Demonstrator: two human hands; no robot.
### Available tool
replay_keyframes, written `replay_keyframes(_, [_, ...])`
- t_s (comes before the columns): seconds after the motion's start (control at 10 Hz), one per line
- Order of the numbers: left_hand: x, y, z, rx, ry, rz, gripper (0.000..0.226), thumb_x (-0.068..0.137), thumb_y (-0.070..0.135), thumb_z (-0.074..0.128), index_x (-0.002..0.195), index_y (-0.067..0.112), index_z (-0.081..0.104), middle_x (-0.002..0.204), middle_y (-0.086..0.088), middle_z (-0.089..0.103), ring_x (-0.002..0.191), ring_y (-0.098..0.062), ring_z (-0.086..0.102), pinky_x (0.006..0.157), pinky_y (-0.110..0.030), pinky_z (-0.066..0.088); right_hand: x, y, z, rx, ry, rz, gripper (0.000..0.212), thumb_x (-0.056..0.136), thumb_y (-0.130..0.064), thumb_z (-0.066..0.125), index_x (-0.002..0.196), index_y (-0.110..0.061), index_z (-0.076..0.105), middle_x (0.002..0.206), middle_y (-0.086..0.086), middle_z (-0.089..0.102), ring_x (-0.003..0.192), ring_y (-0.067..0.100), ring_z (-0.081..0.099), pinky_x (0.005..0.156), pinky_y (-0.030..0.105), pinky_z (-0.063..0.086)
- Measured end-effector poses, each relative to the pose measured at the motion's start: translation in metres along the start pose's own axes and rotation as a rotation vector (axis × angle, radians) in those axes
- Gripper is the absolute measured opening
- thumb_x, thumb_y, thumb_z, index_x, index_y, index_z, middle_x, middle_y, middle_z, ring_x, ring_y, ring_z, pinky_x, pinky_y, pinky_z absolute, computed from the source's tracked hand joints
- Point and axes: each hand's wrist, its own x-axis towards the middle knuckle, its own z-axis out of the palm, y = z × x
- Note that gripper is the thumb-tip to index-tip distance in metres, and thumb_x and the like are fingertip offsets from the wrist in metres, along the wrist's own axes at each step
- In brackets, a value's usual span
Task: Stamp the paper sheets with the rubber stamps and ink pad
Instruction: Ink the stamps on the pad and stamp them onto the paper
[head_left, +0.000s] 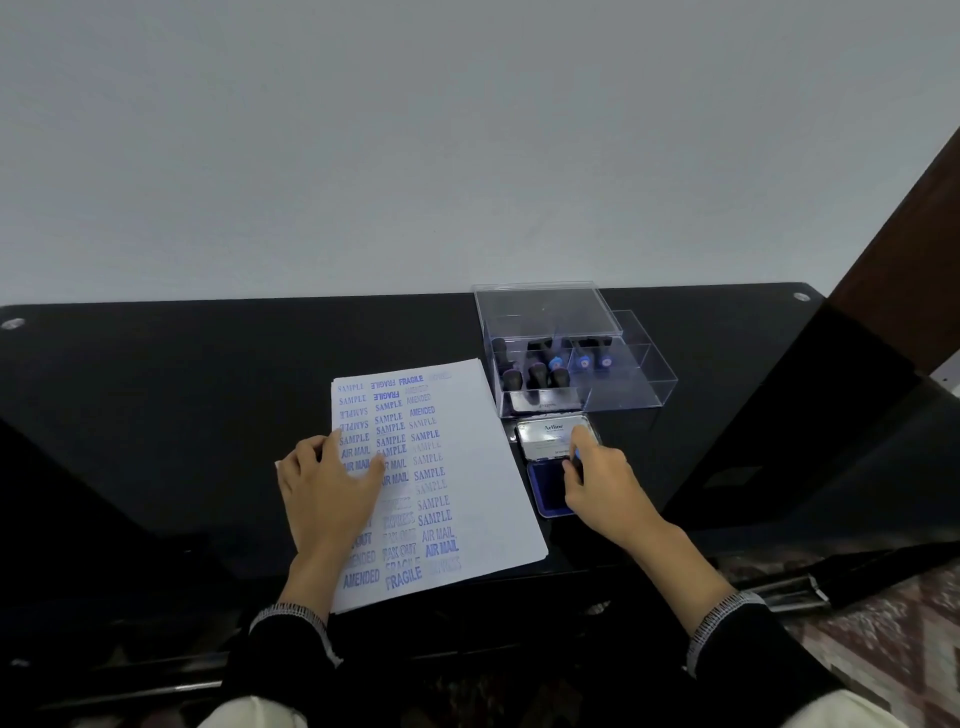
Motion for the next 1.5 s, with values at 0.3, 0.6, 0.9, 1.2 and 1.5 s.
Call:
replay_keyframes(0.3, [-0.001, -0.001, 0.002, -0.009, 0.015, 0.009, 0.07, 0.086, 0.056, 0.059, 0.14, 0.014, 0.046, 0.133, -0.006, 0.043, 0.13, -0.031, 0.032, 0.113, -0.052, 0.028, 0.003, -0.004, 0.002, -0.068, -0.01, 0.013, 0.013, 0.093, -0.009, 0.05, 0.09, -0.015, 0.038, 0.076, 0.003, 0.055, 0.066, 0.021, 0.058, 0.053, 0.034, 0.048])
replay_keyframes(0.6, [-0.001, 0.001, 0.001, -0.004, 0.006, 0.0, 0.069, 0.086, 0.054, 0.06, 0.14, 0.013, 0.046, 0.134, -0.006, 0.042, 0.131, -0.03, 0.031, 0.114, -0.052, 0.028, 0.002, -0.004, 0.002, -0.047, 0.001, 0.014, 0.013, 0.093, -0.008, 0.048, 0.089, -0.015, 0.038, 0.071, 0.002, 0.051, 0.063, 0.022, 0.054, 0.048, 0.025, 0.035])
replay_keyframes(0.9, [-0.001, 0.0, 0.001, 0.002, 0.006, 0.002, 0.07, 0.086, 0.055, 0.059, 0.141, 0.013, 0.045, 0.134, -0.007, 0.042, 0.129, -0.03, 0.032, 0.113, -0.051, 0.029, -0.021, 0.006, 0.023, -0.062, 0.175, 0.002, 0.011, 0.096, -0.014, 0.05, 0.106, -0.009, 0.046, 0.08, -0.001, 0.051, 0.069, 0.014, 0.048, 0.053, 0.02, 0.033])
replay_keyframes(1.2, [0.001, 0.004, -0.002, 0.008, -0.019, -0.015, 0.072, 0.086, 0.058, 0.057, 0.143, 0.016, 0.042, 0.136, -0.004, 0.038, 0.131, -0.027, 0.033, 0.113, -0.047, 0.03, 0.013, -0.045, -0.014, 0.23, 0.077, 0.002, 0.013, 0.099, -0.021, 0.04, 0.088, -0.014, 0.038, 0.069, 0.008, 0.052, 0.055, 0.017, 0.044, 0.048, 0.029, 0.034])
replay_keyframes(1.5, [0.0, 0.004, -0.002, -0.023, -0.005, -0.017, 0.069, 0.087, 0.057, 0.054, 0.143, 0.019, 0.042, 0.136, 0.0, 0.038, 0.131, -0.022, 0.03, 0.115, -0.046, 0.026, 0.111, -0.098, 0.012, 0.348, 0.079, -0.155, 0.011, 0.098, -0.023, 0.053, 0.097, -0.012, 0.05, 0.073, 0.001, 0.049, 0.055, 0.008, 0.04, 0.05, 0.012, 0.036])
